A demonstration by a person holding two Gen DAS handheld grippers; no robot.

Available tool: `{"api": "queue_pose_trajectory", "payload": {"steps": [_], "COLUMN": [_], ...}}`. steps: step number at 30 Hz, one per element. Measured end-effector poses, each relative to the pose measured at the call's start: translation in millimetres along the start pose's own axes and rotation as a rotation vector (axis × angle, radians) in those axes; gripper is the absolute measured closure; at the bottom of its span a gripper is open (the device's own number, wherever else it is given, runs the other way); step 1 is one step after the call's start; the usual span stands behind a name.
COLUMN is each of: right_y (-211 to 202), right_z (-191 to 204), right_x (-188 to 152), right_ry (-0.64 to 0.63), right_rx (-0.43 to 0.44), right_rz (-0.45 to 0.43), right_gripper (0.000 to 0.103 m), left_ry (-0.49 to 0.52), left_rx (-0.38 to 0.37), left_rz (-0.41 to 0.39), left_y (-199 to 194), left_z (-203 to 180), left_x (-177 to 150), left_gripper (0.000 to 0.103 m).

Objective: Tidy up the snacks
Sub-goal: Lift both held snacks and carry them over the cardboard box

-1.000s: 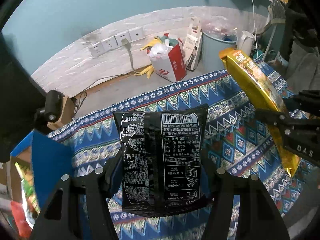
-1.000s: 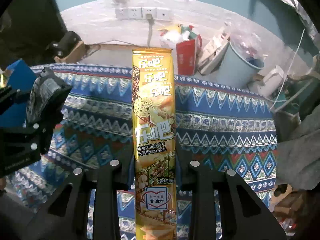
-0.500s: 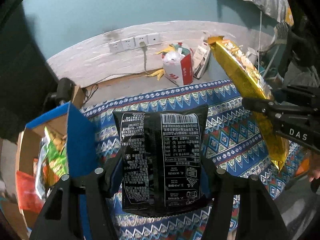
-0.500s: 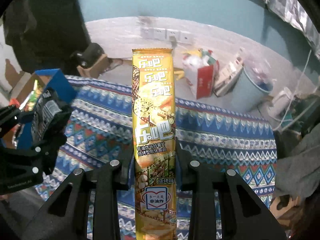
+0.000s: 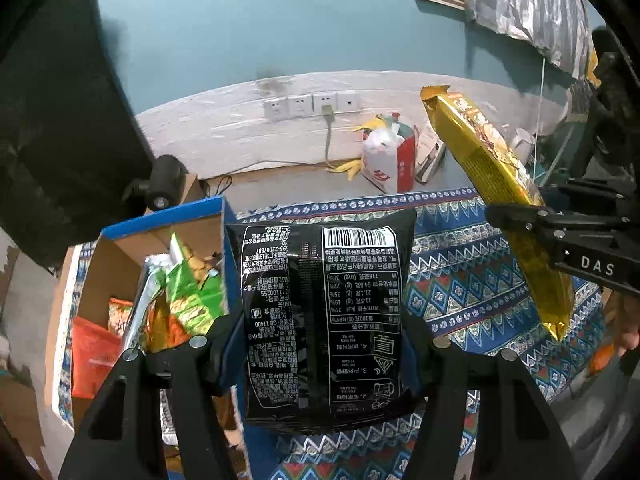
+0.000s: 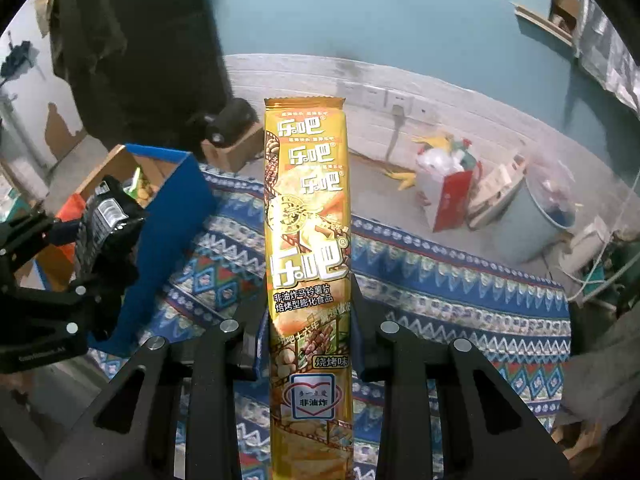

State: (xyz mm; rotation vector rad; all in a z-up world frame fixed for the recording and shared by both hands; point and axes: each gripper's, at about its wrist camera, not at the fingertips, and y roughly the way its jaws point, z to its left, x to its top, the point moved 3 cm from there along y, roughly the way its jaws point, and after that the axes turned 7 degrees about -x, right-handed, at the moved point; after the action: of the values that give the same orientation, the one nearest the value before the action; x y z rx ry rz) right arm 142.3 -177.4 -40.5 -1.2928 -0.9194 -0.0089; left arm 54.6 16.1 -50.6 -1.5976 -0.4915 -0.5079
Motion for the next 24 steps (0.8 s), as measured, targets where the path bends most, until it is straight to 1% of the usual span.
{"api": "queue_pose_trajectory", "payload": {"steps": [3, 6, 10, 21, 24], "right_y": [3.0, 5.4, 9.7, 24.0, 30.6], "right_z": [9.7, 21.8, 40.1, 100.1, 114.1], "right_x": [7.9, 13.8, 23.1, 49.4, 54.5], "right_ry": [-0.009, -0.016, -0.024, -0.079, -0.092], "right_rx": [0.015, 0.037, 0.073, 0.145, 0.162], "right_rz": [-0.005, -0.006, -0.008, -0.009, -0.003], "right_gripper": [0.074, 0.074, 0.074, 0.074, 0.074], "left_ry": [-0.028, -0.041, -0.096, -0.213, -0.223], "left_rx": [-0.002, 0.017, 0.02, 0.084, 0.119], "left_rz": [-0.001, -0.014, -0.019, -0.009, -0.007], "left_y": [-3.7, -9.4, -16.2, -24.0, -26.1], "left_z": [12.6, 27.2, 52.3, 118.8, 131.4], "left_x": [-3.5, -5.9, -9.1, -28.0, -32.6], "left_gripper": [0.039, 0.039, 0.039, 0.039, 0.039]}}
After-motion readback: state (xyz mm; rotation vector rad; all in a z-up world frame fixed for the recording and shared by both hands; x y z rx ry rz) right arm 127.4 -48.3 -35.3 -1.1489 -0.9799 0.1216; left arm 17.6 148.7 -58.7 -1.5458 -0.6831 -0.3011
